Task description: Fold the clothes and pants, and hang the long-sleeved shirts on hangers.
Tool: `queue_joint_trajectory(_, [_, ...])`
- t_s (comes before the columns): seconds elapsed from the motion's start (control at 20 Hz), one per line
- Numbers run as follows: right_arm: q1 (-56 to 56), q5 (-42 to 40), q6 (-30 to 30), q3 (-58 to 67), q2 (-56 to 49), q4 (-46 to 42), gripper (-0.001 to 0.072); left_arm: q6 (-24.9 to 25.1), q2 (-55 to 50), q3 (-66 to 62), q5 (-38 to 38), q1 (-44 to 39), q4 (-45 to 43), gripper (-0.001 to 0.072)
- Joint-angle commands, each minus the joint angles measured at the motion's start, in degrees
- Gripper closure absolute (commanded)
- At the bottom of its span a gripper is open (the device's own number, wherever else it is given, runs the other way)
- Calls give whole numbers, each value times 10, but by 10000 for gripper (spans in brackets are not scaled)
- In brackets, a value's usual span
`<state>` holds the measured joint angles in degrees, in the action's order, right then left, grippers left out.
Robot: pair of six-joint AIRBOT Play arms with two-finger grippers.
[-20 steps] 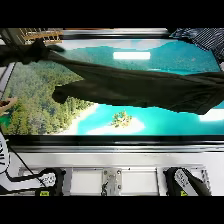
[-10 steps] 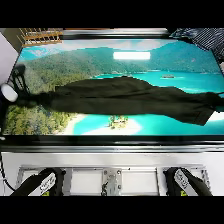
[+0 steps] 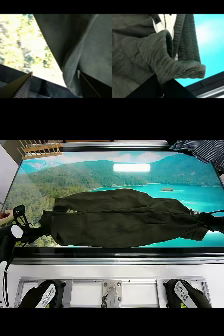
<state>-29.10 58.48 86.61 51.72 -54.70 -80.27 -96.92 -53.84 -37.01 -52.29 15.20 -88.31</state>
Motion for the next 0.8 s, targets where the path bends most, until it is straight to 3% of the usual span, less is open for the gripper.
queue_joint_trajectory(0.0, [0,1,0,-1,1,-1,673,-6,-39,6,24,-17,0,95])
queue_joint_trajectory(0.15, [0,1,0,-1,1,-1,673,-14,-93,6,65,-58,-2,95])
queue_joint_trajectory(0.35, [0,1,0,-1,1,-1,673,-60,-149,-28,70,-49,-1,99])
queue_joint_trajectory(0.4, [0,2,0,-1,1,-1,673,-60,-157,-43,64,-43,-1,303])
queue_joint_trajectory(0.45, [0,2,0,-1,1,-1,673,-60,-163,-60,60,-36,-2,649])
queue_joint_trajectory(0.5, [0,4,8,-1,-1,-1,674,-60,-166,-76,63,-29,-2,700])
queue_joint_trajectory(0.65, [2,14,48,33,-40,2,675,-59,-177,-164,68,-9,0,701])
queue_joint_trajectory(0.75, [9,49,52,129,-96,21,674,-59,-189,-270,61,-6,0,700])
